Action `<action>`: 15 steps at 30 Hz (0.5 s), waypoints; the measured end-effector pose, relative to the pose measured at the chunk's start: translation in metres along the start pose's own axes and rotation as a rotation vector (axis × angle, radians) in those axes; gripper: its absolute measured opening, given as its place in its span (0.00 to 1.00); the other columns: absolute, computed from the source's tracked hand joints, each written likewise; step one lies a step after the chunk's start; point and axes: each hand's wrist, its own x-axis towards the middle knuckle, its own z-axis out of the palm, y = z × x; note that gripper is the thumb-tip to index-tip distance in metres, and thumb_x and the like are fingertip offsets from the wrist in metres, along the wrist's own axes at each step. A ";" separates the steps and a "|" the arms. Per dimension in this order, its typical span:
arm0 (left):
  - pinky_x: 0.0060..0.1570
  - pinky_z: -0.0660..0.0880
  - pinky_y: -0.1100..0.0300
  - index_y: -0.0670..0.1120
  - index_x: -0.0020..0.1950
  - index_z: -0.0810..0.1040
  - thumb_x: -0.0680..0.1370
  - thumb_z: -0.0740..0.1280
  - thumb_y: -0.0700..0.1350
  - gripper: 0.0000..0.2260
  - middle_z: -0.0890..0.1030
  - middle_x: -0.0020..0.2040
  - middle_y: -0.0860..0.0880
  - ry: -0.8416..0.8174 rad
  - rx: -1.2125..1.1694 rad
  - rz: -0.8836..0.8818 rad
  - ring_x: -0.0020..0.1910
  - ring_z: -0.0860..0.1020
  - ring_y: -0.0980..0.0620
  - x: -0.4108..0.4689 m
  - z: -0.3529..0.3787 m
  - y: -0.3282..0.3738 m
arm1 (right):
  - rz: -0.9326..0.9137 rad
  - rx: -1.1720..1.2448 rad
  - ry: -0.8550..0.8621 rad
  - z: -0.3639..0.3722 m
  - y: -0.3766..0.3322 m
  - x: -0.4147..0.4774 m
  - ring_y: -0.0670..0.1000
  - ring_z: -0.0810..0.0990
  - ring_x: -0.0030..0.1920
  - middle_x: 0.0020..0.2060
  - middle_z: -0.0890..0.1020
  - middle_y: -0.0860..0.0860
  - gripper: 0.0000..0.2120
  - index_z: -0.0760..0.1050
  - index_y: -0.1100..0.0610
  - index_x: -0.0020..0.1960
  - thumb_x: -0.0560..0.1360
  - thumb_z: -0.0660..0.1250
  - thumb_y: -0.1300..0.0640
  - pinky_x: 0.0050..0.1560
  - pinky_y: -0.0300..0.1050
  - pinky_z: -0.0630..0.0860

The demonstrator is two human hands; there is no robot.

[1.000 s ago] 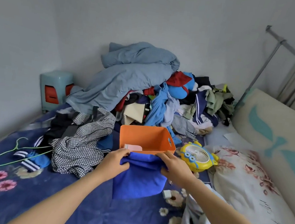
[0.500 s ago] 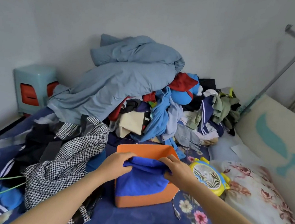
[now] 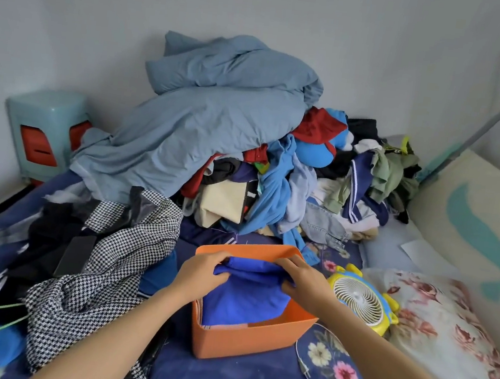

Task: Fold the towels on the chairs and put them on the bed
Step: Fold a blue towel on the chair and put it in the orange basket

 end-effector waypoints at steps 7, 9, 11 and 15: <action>0.48 0.75 0.51 0.48 0.60 0.75 0.76 0.64 0.44 0.12 0.80 0.56 0.51 0.014 0.021 -0.056 0.53 0.77 0.47 0.029 0.021 -0.005 | 0.003 0.101 0.014 0.018 0.029 0.029 0.58 0.74 0.51 0.57 0.73 0.56 0.21 0.69 0.54 0.67 0.75 0.59 0.63 0.43 0.50 0.70; 0.47 0.75 0.50 0.47 0.58 0.75 0.76 0.64 0.44 0.11 0.79 0.56 0.50 0.001 0.034 -0.071 0.52 0.77 0.47 0.036 0.028 -0.010 | -0.010 0.120 0.007 0.025 0.037 0.037 0.58 0.74 0.51 0.57 0.73 0.56 0.21 0.69 0.54 0.67 0.75 0.59 0.63 0.43 0.51 0.71; 0.47 0.75 0.51 0.47 0.58 0.75 0.76 0.64 0.45 0.11 0.79 0.56 0.51 -0.007 0.052 -0.084 0.52 0.77 0.47 0.046 0.034 -0.015 | -0.015 0.130 -0.003 0.034 0.047 0.048 0.57 0.74 0.51 0.57 0.73 0.55 0.21 0.69 0.54 0.67 0.75 0.58 0.63 0.43 0.51 0.71; 0.45 0.75 0.51 0.47 0.55 0.74 0.77 0.62 0.44 0.08 0.79 0.54 0.50 -0.034 0.089 -0.132 0.49 0.77 0.47 0.069 0.049 -0.030 | -0.040 0.157 -0.052 0.054 0.064 0.078 0.57 0.74 0.51 0.57 0.73 0.55 0.22 0.68 0.54 0.68 0.75 0.58 0.63 0.44 0.51 0.71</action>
